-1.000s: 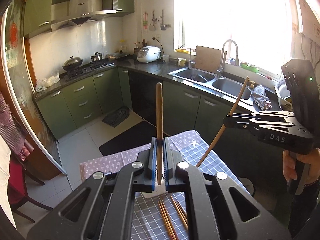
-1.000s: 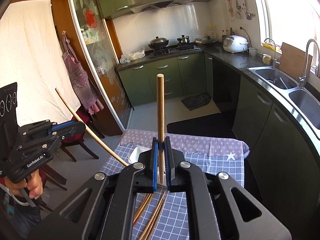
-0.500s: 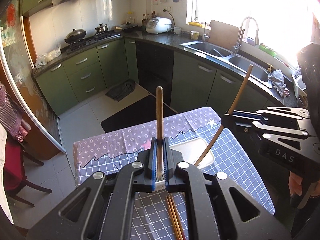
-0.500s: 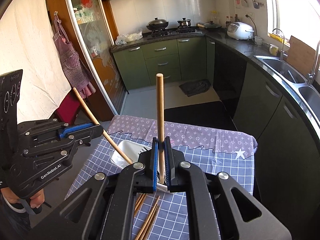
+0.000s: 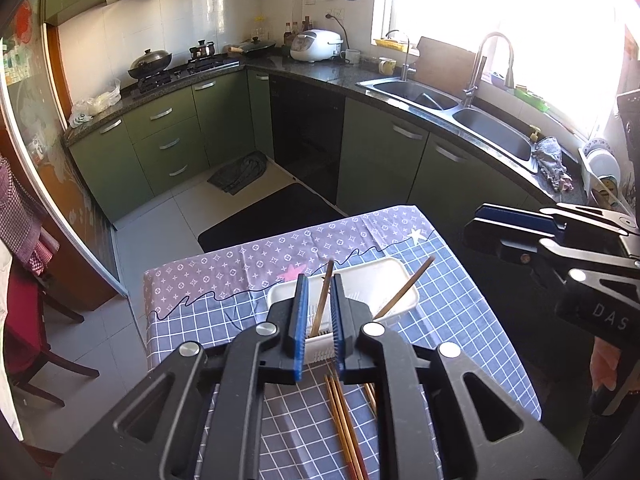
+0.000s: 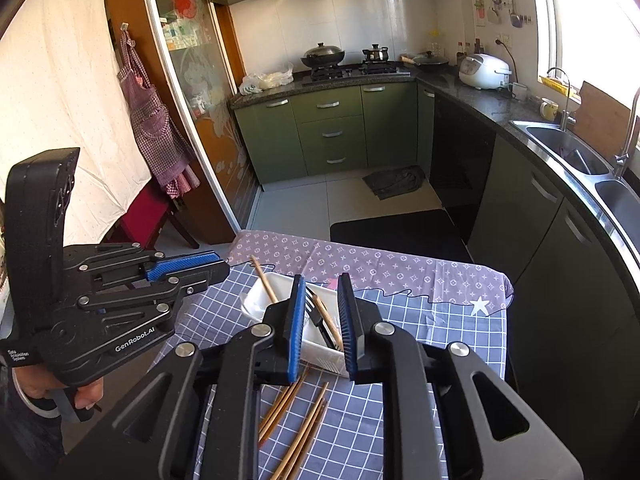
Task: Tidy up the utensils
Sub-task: 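Lower the chopsticks into the white holder and open both grippers, then move both grippers back down toward the remaining chopsticks on the cloth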
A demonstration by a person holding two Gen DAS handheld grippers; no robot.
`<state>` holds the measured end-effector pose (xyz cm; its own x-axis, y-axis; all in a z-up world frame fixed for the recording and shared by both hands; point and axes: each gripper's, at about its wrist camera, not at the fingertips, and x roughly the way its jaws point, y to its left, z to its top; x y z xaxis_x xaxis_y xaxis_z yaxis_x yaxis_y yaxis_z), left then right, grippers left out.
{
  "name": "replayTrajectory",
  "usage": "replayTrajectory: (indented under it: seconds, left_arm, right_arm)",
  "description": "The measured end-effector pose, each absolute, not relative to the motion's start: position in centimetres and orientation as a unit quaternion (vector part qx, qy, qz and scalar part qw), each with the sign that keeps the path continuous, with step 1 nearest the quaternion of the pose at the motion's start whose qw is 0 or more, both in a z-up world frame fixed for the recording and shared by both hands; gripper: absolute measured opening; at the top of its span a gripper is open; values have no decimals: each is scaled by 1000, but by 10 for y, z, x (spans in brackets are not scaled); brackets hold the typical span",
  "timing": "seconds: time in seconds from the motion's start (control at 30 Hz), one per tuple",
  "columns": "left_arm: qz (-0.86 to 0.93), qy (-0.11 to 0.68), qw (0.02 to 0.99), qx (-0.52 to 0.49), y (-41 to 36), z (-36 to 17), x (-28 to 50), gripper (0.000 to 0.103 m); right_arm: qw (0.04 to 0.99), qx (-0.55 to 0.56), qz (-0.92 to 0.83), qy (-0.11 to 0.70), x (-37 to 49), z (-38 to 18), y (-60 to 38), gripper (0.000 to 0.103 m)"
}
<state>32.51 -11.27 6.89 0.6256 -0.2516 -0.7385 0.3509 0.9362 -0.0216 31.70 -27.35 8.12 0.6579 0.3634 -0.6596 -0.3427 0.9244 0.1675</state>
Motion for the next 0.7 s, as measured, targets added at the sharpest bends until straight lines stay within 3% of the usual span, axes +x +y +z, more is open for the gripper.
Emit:
replayTrajectory:
  seconds: [0.17,0.5,0.7]
  left_arm:
    - [-172,423,887,73,-107,55,289,23]
    - [-169,587,787,85,-117,-88,270,20]
    - [-139,627,763,72,-120,-130,292,15]
  right_arm:
    - [906,12,188,379,269,63,-300,24]
    - [831,31,150,534,245,-85,-349,25]
    - [813,52,158,559,239,-118,-357,25]
